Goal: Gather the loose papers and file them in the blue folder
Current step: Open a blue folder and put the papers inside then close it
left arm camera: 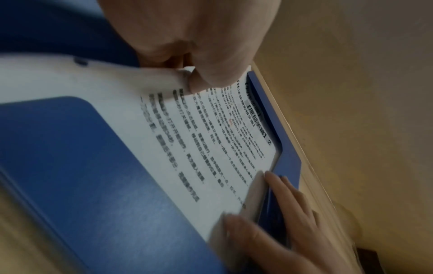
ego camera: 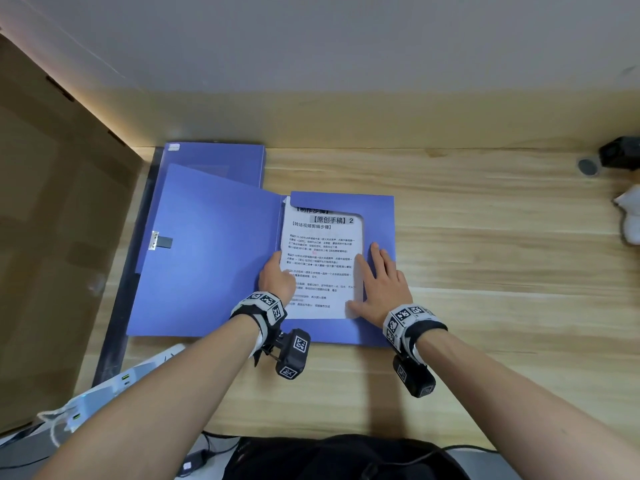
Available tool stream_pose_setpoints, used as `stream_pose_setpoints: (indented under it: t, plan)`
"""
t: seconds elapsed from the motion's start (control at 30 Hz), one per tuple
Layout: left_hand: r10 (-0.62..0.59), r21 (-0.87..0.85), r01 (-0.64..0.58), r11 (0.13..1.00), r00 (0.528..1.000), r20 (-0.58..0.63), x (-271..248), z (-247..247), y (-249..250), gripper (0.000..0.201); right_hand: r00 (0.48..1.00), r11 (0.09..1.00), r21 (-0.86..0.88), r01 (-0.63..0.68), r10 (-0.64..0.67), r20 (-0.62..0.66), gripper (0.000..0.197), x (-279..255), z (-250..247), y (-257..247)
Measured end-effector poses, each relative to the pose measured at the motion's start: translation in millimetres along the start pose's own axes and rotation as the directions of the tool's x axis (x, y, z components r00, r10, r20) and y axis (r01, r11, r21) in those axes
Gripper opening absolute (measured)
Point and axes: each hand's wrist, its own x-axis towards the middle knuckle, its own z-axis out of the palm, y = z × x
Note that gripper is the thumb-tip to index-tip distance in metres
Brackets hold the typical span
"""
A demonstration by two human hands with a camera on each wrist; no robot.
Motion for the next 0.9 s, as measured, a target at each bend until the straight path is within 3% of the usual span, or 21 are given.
stream_pose_setpoints:
  t: [0.1,0.17,0.3,0.37,0.43,0.7,0.9]
  plan:
    - [0.021,0.0,-0.021,1.0,0.988,0.154,-7.8,12.5,4.4,0.048,0.997,0.998,0.063,0.015,-0.01,-0.071,0.091,-0.1,3.6,6.0]
    - [0.006,0.004,-0.007,1.0,0.981,0.195,-12.2,21.5,9.9,0.047,0.996,0.994,0.104,0.017,-0.008,-0.084,0.088,1.7,4.0,8.9]
    - [-0.007,-0.053,0.014,0.999,0.99,0.143,-15.5,26.1,17.7,0.037,0.997,0.991,0.127,0.033,-0.024,-0.071,0.086,2.1,1.8,13.1]
    - [0.014,0.05,-0.014,0.999,1.0,0.009,-14.7,22.4,16.7,0.041,0.997,0.99,0.133,0.041,-0.031,-0.072,0.085,2.5,2.3,13.8]
    - [0.054,0.186,-0.046,0.981,0.998,-0.038,-12.1,21.9,8.5,0.051,0.996,0.99,0.137,0.043,-0.032,-0.081,0.085,2.7,3.7,14.1]
    - [0.14,0.273,-0.188,0.944,0.972,0.186,-22.3,32.4,-17.6,0.068,0.997,0.994,0.103,0.044,-0.038,-0.062,0.085,3.4,6.9,15.1]
    - [-0.005,0.438,-0.134,0.889,0.953,0.302,-10.9,6.9,-1.4,0.056,0.998,0.995,0.09,0.042,-0.045,0.033,0.083,6.6,-6.5,16.8]
